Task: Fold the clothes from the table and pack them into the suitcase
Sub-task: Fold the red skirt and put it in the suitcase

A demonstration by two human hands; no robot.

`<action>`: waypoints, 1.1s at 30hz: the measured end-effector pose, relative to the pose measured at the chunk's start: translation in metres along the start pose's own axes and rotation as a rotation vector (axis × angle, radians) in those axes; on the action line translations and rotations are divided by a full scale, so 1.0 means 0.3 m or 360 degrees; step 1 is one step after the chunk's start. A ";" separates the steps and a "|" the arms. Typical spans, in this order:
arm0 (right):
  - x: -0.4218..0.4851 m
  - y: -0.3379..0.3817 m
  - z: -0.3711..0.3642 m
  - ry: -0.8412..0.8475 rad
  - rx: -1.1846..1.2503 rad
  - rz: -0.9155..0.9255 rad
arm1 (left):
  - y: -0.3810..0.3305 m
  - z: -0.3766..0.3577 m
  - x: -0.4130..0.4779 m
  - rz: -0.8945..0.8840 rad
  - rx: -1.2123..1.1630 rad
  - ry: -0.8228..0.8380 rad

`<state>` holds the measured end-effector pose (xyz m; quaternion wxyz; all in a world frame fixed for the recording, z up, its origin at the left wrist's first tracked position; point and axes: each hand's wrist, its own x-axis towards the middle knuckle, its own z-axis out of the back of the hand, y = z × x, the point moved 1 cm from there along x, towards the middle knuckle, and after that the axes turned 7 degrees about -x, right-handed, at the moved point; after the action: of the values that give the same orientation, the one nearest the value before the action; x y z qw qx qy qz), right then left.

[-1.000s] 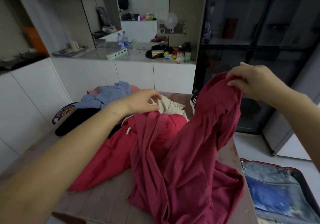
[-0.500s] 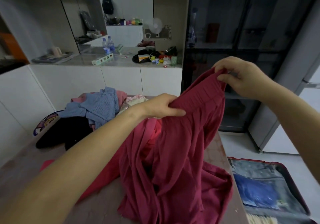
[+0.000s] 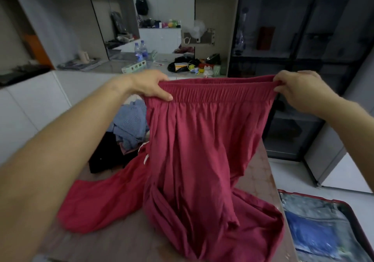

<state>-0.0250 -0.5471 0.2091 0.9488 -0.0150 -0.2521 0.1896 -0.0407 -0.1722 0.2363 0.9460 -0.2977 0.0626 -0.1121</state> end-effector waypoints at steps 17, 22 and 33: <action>0.109 0.077 0.089 -0.0295 0.0787 -0.0233 | -0.007 0.159 -0.022 -0.0062 -0.0270 -0.0667; 0.092 0.067 0.066 -0.0093 0.0930 -0.0306 | 0.043 0.125 -0.012 -0.0118 -0.0369 -0.0901; -0.076 0.117 0.091 -0.1127 0.1294 -0.0257 | 0.129 -0.031 -0.123 -0.1039 0.0594 -0.1495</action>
<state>-0.0690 -0.5248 0.2177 0.7467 0.4373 -0.4630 0.1919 -0.0714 -0.1372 0.2082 0.8253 -0.1482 -0.4776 -0.2623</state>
